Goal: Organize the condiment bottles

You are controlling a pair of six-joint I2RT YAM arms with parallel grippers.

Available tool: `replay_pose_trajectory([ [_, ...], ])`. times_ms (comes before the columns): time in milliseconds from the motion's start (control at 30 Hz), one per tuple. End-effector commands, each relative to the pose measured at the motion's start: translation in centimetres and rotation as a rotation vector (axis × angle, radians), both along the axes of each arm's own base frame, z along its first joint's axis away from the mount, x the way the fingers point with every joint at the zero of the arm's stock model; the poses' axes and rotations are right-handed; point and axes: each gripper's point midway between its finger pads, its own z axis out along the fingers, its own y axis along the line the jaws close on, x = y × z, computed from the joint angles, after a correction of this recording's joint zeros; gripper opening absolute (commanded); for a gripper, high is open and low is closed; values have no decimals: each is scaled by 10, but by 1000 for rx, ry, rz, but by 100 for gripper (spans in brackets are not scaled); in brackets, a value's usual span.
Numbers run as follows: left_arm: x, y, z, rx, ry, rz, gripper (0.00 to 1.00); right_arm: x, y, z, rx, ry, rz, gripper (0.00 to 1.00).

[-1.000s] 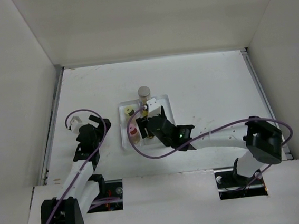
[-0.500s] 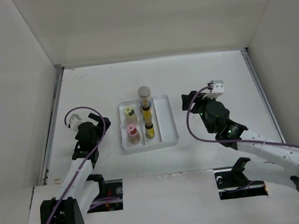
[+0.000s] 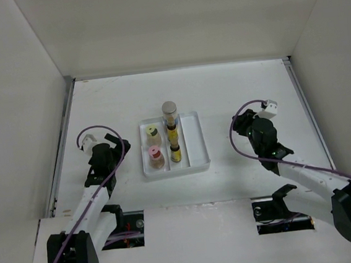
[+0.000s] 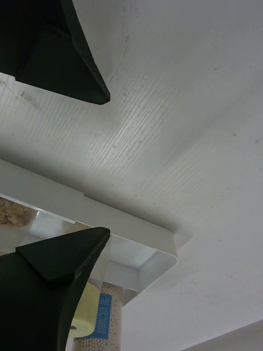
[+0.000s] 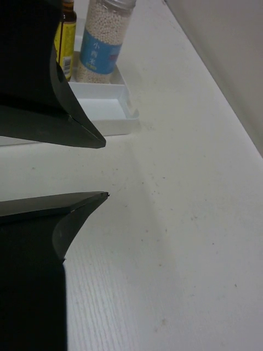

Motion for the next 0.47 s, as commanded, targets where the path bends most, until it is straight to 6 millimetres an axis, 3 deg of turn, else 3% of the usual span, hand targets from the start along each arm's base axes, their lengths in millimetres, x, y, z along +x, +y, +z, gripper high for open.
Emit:
replay_pose_trajectory([
  [0, 14, -4, 26, 7, -66, -22, 100, 9, 9, 17, 50, -50, 18, 45],
  [133, 14, -5, 27, 1, -74, -20, 100, 10, 15, 14, 24, -42, 36, 53],
  [433, 16, -7, 31, 29, -89, -35, 100, 12, 22, 19, -17, -48, 44, 58],
])
